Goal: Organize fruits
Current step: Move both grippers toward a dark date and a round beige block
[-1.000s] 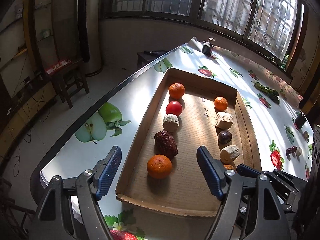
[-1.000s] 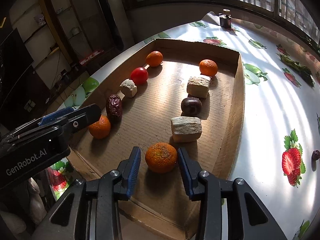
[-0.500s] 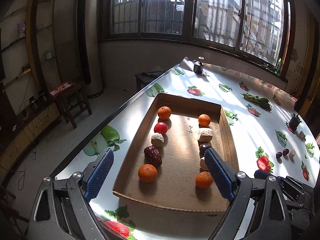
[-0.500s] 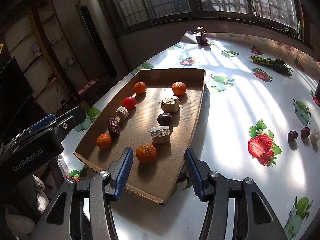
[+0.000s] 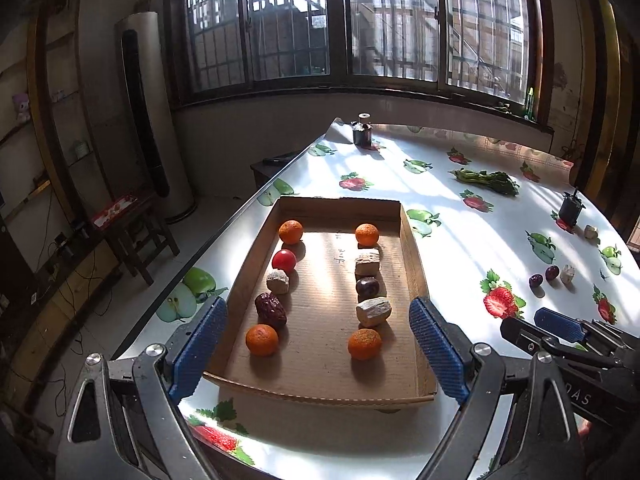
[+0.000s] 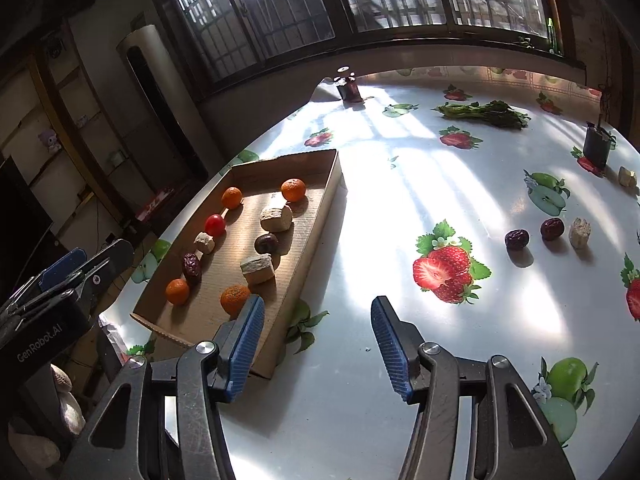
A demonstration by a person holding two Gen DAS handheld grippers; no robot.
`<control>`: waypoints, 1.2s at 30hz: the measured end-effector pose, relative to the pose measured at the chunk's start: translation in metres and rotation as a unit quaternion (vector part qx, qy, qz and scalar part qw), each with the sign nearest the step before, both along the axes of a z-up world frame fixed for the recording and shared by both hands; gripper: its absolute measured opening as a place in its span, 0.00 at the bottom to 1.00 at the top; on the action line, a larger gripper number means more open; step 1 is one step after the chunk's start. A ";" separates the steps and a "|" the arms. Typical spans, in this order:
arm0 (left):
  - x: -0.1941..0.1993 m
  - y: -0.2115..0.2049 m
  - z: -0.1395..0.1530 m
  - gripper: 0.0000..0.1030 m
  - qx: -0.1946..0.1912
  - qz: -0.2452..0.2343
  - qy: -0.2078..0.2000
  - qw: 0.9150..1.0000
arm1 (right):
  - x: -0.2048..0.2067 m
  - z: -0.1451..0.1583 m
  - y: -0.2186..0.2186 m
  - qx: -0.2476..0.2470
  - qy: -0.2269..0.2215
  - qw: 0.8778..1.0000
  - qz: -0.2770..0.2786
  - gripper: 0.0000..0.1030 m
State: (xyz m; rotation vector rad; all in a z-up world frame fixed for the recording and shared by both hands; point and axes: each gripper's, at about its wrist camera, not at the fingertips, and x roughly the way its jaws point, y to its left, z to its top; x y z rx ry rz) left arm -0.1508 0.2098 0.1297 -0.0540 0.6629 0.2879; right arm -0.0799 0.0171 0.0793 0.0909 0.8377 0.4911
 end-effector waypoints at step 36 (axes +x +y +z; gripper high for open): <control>0.077 -0.126 -0.017 0.89 -0.010 -0.154 0.055 0.986 | 0.067 0.013 -0.215 -0.088 0.026 0.977 -0.191 0.63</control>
